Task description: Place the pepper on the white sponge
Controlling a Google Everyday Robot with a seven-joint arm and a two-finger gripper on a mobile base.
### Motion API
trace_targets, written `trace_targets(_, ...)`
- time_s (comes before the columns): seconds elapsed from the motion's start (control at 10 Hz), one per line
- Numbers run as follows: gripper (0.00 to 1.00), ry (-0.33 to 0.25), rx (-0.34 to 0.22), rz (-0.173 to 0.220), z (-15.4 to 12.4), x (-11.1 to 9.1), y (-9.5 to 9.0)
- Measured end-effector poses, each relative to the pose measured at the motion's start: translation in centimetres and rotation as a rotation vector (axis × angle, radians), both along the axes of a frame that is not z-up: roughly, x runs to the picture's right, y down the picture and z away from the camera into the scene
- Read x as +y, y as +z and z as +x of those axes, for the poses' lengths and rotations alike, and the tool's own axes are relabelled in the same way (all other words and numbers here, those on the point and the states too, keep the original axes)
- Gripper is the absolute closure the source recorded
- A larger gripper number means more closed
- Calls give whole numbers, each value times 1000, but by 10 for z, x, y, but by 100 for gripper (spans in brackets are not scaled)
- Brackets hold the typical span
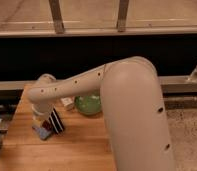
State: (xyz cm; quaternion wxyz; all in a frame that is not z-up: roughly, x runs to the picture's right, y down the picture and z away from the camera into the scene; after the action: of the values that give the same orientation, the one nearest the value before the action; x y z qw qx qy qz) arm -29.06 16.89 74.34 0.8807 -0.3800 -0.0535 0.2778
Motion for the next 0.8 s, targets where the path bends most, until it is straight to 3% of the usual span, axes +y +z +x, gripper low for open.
trace_targets(0.4,100,-28,-21,-79,-14,25,22)
trace_targets(0.8,100,-39,-32,-130,-23,40,33)
